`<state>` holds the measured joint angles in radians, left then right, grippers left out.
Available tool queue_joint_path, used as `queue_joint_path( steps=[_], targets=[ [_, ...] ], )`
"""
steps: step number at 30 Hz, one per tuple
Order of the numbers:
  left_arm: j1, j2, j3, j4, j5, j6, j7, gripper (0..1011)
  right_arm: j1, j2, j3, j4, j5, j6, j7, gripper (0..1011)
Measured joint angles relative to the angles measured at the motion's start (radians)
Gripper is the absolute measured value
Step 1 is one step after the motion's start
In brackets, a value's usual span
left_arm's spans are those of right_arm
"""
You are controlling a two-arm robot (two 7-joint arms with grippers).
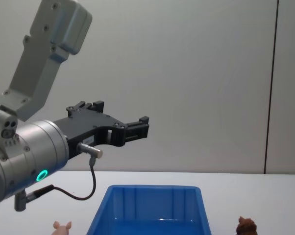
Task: Pick up the two dolls from the table and place them into the box.
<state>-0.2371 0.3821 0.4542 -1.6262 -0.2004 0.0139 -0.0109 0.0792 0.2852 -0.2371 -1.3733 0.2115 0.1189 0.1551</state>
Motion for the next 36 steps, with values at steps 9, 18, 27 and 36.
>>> queue_joint_path(
  steps=[9,18,27,36],
  targets=[
    [0.000,0.000,0.000,0.000,0.000,0.000,0.000,1001,0.014,-0.012,-0.010,0.042,-0.009,-0.001,0.027,644],
    [0.000,0.000,0.000,0.000,0.000,0.000,0.000,1001,0.012,-0.015,-0.014,0.045,-0.016,-0.014,0.035,381],
    [0.000,0.000,0.000,0.000,0.000,0.000,0.000,1001,0.000,-0.013,-0.016,0.016,-0.025,-0.040,0.034,298],
    [0.000,0.000,0.000,0.000,0.000,0.000,0.000,1001,-0.015,-0.004,-0.010,-0.056,-0.029,-0.069,0.013,253]
  ],
)
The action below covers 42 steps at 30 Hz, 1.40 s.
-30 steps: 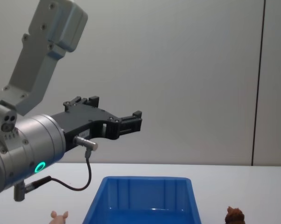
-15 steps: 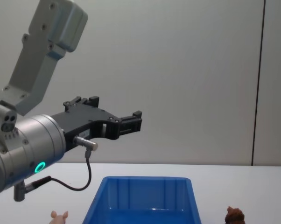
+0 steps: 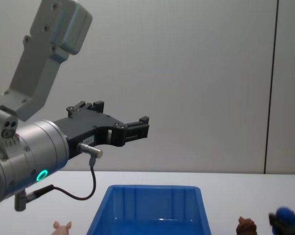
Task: Pick up the two dolls from the table and place them into the box.
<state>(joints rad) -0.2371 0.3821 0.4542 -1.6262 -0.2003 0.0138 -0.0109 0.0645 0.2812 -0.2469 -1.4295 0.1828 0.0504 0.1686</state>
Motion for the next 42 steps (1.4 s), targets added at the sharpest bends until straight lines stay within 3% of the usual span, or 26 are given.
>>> queue_joint_path(
  steps=[10,21,34,42],
  targets=[
    [0.000,0.000,0.000,0.000,0.000,0.000,0.000,1001,-0.009,0.008,0.007,-0.084,0.008,-0.016,0.000,198],
    [0.000,0.000,0.000,0.000,0.000,0.000,0.000,1001,0.012,-0.020,-0.017,-0.109,-0.005,-0.023,0.067,146],
    [0.000,0.000,0.000,0.000,0.000,0.000,0.000,1001,0.083,-0.109,-0.092,-0.015,-0.069,-0.025,0.184,84],
    [0.000,0.000,0.000,0.000,0.000,0.000,0.000,1001,0.129,-0.164,-0.133,0.061,-0.105,-0.030,0.224,84]
  ],
)
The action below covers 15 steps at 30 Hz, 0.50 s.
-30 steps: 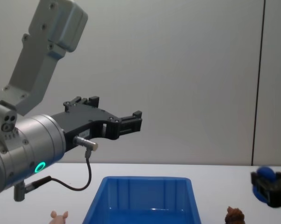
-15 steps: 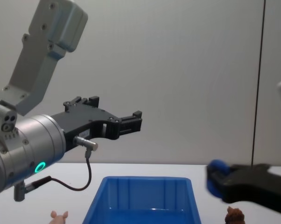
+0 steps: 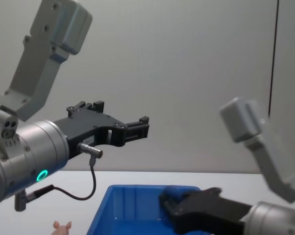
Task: Pick up the two dolls from the table and place them into the box.
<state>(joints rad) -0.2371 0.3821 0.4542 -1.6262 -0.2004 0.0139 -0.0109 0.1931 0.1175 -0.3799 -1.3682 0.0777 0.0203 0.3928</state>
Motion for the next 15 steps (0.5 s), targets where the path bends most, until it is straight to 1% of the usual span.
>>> queue_joint_path(
  steps=[3,6,7,10,12,14,15],
  targets=[
    [0.000,0.000,0.000,0.000,0.000,0.000,0.000,1001,0.011,-0.012,-0.009,0.019,-0.007,0.000,0.006,105],
    [0.000,0.000,0.000,0.000,0.000,0.000,0.000,1001,0.022,-0.025,-0.018,0.039,-0.015,0.000,0.008,185],
    [0.000,0.000,0.000,0.000,0.000,0.000,0.000,1001,0.029,-0.031,-0.022,0.049,-0.018,0.000,0.008,239],
    [0.000,0.000,0.000,0.000,0.000,0.000,0.000,1001,0.035,-0.039,-0.026,0.060,-0.022,0.004,0.005,296],
    [0.000,0.000,0.000,0.000,0.000,0.000,0.000,1001,0.041,-0.045,-0.029,0.070,-0.025,0.008,-0.002,373],
    [0.000,0.000,0.000,0.000,0.000,0.000,0.000,1001,0.043,-0.048,-0.031,0.073,-0.026,0.012,-0.009,411],
    [0.000,0.000,0.000,0.000,0.000,0.000,0.000,1001,0.045,-0.050,-0.032,0.075,-0.027,0.015,-0.016,451]
  ],
)
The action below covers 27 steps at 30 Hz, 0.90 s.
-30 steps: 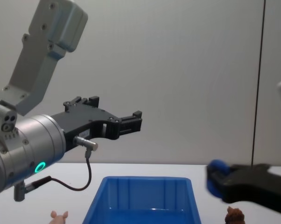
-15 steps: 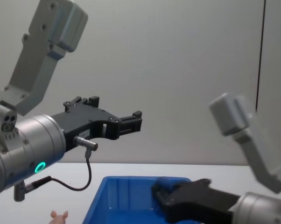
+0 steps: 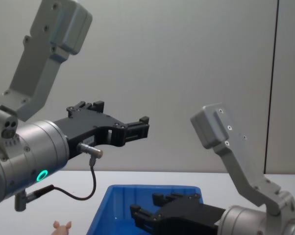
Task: Pick up the two dolls from the table and place them into the box.
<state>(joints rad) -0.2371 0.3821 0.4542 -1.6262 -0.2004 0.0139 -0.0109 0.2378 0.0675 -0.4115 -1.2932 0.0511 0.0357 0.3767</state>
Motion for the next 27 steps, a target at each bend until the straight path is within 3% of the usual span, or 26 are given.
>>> queue_joint_path(
  steps=[9,16,19,27],
  targets=[
    [0.000,0.000,0.000,0.000,0.000,0.000,0.000,1001,-0.017,0.009,0.005,-0.034,0.014,0.022,-0.054,753],
    [0.000,0.000,0.000,0.000,0.000,0.000,0.000,1001,-0.068,0.040,0.021,-0.123,0.049,0.044,-0.130,945],
    [0.000,0.000,0.000,0.000,0.000,0.000,0.000,1001,-0.088,0.053,0.027,-0.157,0.061,0.052,-0.164,1001],
    [0.000,0.000,0.000,0.000,0.000,0.000,0.000,1001,-0.146,0.088,0.044,-0.252,0.083,0.076,-0.268,1001]
  ],
)
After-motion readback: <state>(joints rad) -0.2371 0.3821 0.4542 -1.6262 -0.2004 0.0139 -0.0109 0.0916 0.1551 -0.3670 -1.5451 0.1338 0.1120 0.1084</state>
